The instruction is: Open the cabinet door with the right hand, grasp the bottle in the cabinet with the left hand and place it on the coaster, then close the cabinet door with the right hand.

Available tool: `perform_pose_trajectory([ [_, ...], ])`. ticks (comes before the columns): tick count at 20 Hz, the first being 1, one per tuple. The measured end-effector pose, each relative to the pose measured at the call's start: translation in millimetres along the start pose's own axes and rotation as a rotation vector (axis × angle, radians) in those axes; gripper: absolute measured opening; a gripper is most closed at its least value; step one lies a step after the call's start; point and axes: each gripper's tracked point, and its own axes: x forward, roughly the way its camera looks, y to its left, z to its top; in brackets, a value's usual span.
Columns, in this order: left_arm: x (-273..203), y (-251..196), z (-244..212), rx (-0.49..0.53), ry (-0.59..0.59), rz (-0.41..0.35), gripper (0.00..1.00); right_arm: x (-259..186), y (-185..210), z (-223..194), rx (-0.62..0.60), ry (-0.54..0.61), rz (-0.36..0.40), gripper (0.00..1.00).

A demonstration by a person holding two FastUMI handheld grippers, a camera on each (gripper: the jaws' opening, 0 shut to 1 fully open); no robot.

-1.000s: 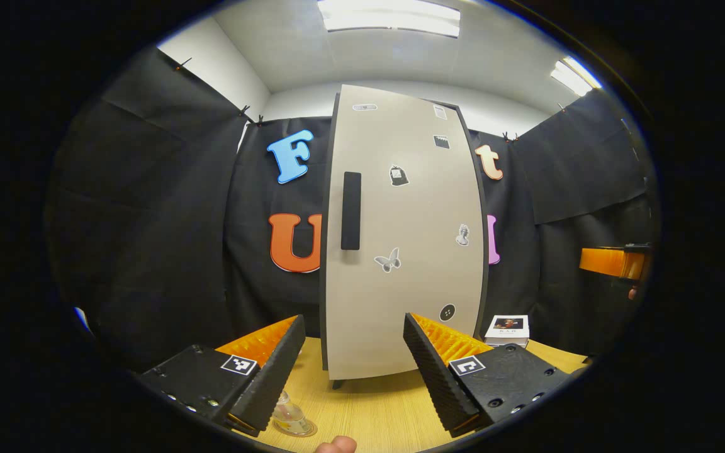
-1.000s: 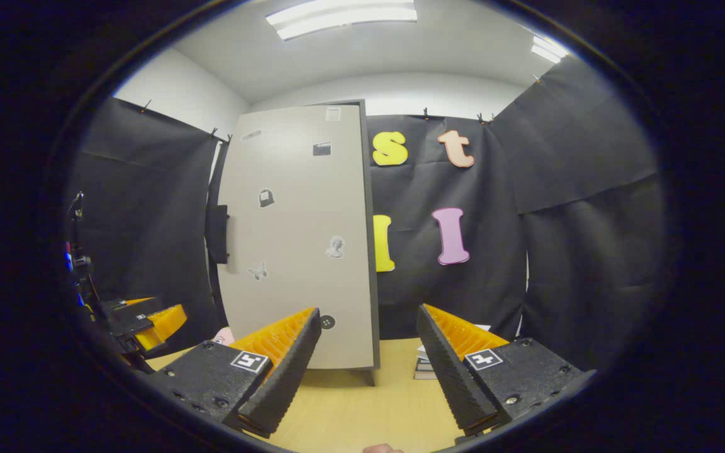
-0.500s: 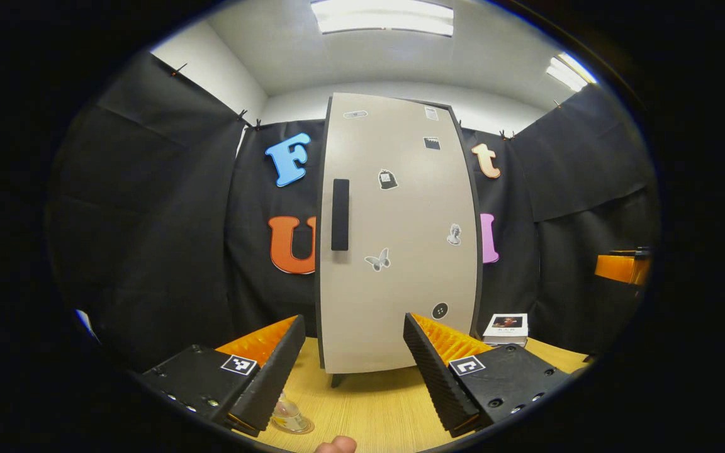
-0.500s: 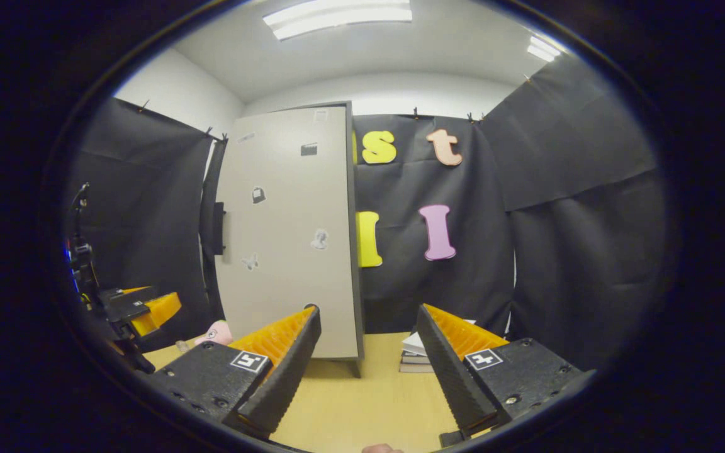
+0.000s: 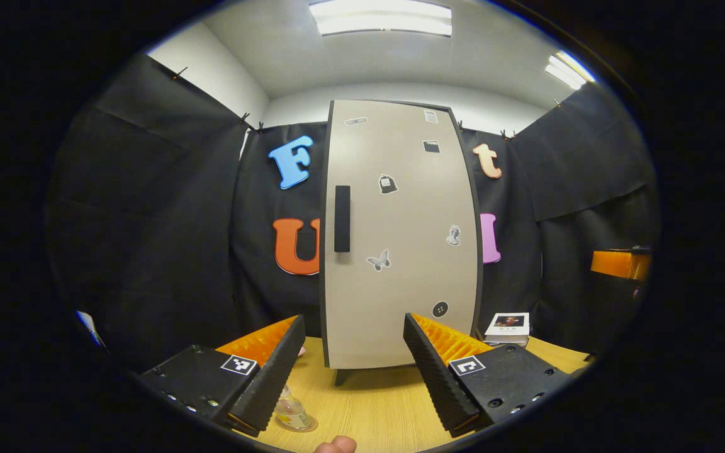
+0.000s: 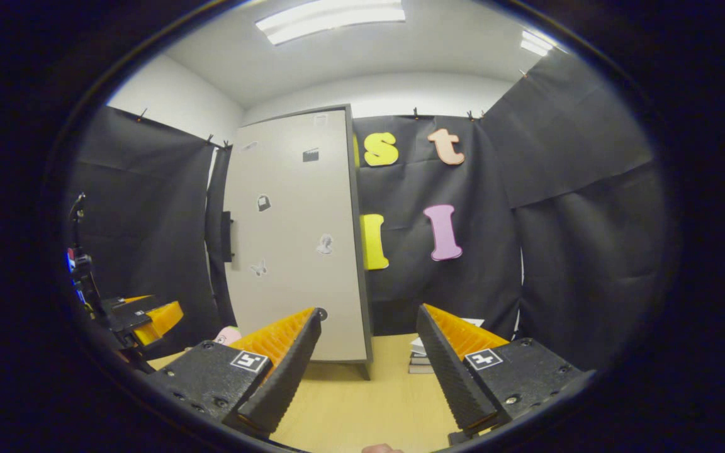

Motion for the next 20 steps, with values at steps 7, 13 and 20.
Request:
perform_pose_trajectory([
  [7,-1.2,-1.4,-1.9,-0.003,0.006,-0.004,0.95,2.5,5.6,-7.5,0.016,0.019,0.019,0.99],
  [13,2.3,-3.3,-1.8,-0.002,0.001,-0.011,0.95,3.2,7.6,-3.3,0.01,0.007,0.017,0.94],
  [20,4.4,-1.3,-0.3,-0.012,-0.003,-0.01,0.95,6.5,9.0,-1.2,0.012,0.003,0.018,0.99],
])
